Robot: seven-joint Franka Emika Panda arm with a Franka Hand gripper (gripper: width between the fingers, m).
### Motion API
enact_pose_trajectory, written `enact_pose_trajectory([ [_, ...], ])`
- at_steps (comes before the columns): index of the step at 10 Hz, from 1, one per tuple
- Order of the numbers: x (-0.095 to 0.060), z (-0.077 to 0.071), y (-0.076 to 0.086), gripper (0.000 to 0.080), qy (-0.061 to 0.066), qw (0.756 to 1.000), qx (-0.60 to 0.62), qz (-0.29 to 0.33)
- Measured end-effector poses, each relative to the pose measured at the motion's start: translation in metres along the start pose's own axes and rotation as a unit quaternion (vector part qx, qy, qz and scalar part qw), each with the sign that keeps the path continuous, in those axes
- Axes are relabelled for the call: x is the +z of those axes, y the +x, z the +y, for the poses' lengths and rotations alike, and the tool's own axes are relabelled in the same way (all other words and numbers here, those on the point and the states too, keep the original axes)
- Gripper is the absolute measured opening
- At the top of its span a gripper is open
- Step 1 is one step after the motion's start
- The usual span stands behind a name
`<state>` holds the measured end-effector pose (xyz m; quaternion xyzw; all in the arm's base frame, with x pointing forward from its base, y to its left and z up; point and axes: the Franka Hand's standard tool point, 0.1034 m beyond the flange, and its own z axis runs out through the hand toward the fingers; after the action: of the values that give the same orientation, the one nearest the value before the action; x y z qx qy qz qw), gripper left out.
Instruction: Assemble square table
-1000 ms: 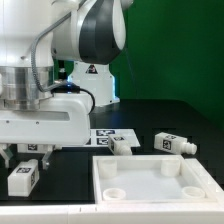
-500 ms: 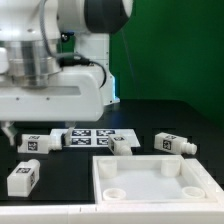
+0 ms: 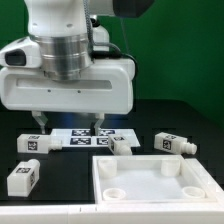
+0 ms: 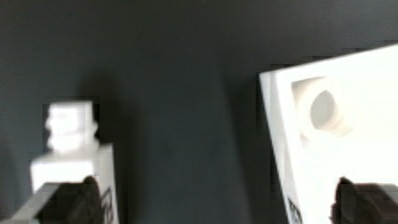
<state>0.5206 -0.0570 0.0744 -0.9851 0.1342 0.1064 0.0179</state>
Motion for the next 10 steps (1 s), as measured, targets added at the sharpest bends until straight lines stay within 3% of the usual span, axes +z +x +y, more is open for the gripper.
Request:
enact_pose_trajectory([
  [1, 0.006, -0.009, -0.008, 0.0648, -0.003, 1.000, -0.007, 0.003],
  [3, 0.019, -0.043, -0.034, 0.0648, -0.007, 0.999, -0.052, -0.001],
  [4, 0.015, -0.050, -0.035, 0.0648, -0.008, 0.999, -0.040, 0.003],
  [8, 0.016, -0.052, -0.038, 0.0648, -0.008, 0.998, -0.055, 0.006],
  [10, 0.008, -0.060, -0.061, 0.0649, -0.001, 0.996, -0.086, 0.027],
])
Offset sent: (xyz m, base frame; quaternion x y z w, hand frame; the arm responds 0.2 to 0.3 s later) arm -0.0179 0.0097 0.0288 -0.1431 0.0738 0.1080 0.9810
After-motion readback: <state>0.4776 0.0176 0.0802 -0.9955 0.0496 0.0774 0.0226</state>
